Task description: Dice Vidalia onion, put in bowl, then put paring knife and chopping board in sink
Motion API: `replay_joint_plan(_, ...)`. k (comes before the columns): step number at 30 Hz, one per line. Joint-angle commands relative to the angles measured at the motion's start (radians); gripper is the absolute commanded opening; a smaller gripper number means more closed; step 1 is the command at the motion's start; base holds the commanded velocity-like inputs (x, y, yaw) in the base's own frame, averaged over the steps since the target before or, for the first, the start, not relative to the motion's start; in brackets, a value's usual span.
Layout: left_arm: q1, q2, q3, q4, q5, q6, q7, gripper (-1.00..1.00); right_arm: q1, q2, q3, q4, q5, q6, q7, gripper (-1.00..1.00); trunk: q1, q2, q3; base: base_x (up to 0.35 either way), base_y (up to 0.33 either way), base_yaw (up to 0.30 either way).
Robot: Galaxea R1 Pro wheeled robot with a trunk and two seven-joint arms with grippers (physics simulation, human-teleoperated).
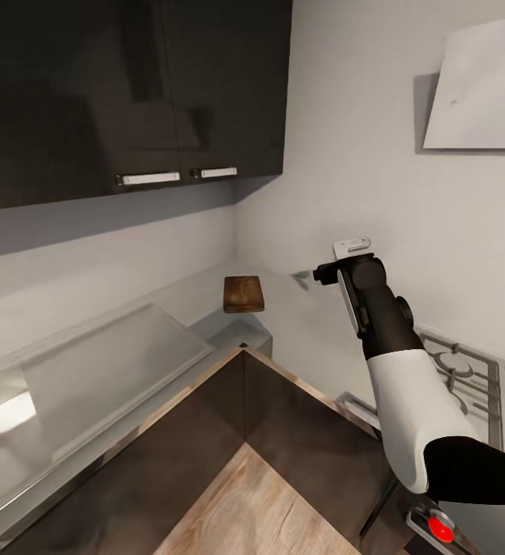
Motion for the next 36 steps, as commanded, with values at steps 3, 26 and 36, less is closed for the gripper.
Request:
replay_joint_plan(3,0.000,0.000,-0.001,-0.001,0.002,-0.001,-0.001,1.00,-0.001,0.000,0.001,0.000,0.005,0.005,0.002,1.00,0.001,-0.002,-0.002,0.049,-0.001,0.000)
replay_joint_plan(26,0.000,0.000,-0.001,-0.001,0.003,-0.001,0.000,1.00,-0.001,0.000,0.001,0.001,0.005,0.004,0.002,1.00,0.001,-0.002,-0.002,0.161,-0.018,0.000)
replay_joint_plan(36,0.000,0.000,-0.001,-0.001,0.003,-0.001,0.000,1.00,-0.001,0.000,0.001,0.001,0.005,0.005,0.002,1.00,0.001,-0.002,-0.002,0.185,0.000,0.000)
